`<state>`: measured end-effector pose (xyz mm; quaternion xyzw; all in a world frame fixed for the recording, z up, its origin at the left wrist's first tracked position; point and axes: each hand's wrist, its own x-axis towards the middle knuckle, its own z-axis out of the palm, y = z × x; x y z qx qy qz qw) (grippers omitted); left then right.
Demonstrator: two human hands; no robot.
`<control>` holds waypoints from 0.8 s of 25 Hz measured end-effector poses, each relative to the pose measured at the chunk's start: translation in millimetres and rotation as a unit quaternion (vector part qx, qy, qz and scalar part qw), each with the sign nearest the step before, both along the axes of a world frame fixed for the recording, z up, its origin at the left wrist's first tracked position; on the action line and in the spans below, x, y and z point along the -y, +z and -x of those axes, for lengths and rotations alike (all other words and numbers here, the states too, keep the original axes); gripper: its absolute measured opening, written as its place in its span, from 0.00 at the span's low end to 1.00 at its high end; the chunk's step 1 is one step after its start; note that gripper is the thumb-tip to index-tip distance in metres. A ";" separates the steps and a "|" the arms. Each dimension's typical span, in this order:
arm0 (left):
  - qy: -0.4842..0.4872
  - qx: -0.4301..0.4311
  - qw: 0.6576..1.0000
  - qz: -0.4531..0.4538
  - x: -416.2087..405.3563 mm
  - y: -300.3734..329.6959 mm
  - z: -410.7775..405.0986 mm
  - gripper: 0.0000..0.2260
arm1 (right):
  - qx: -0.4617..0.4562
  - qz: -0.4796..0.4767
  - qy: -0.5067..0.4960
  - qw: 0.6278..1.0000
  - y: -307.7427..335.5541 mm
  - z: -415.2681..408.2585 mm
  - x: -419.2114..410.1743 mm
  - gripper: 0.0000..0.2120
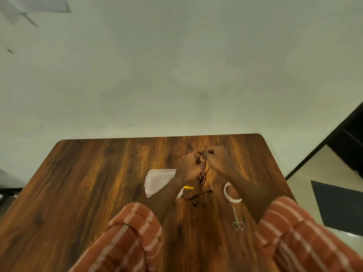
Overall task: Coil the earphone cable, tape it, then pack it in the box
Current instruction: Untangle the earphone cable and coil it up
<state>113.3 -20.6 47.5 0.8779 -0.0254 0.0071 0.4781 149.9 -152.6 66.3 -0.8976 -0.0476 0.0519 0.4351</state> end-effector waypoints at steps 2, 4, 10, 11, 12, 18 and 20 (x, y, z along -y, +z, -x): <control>0.027 0.003 0.995 0.099 0.1 48.6 -19.7 0.06 | 0.035 -0.012 0.032 0.999 58.2 -26.9 3.9 0.12; 0.020 0.013 0.983 0.180 -4.1 106.9 -35.6 0.03 | 0.038 -0.084 0.031 0.995 120.9 -42.6 7.0 0.11; -0.043 0.108 0.977 0.177 -27.8 263.6 -43.2 0.08 | -0.034 -0.348 0.082 0.933 257.2 -43.7 8.3 0.15; -0.036 0.118 0.976 0.177 -30.1 280.5 -40.6 0.09 | -0.031 -0.343 0.095 0.934 271.0 -40.8 5.9 0.14; -0.027 0.121 0.977 0.175 -31.9 293.5 -38.2 0.10 | -0.023 -0.331 0.105 0.937 282.7 -38.4 3.1 0.13; -0.053 -0.011 0.956 0.290 -39.2 312.2 -24.1 0.14 | 0.069 -0.280 0.107 0.951 324.1 -26.1 -11.5 0.14; -0.049 -0.017 0.963 0.264 -36.5 304.2 -22.1 0.17 | 0.074 -0.269 0.105 0.954 326.7 -23.4 -12.0 0.15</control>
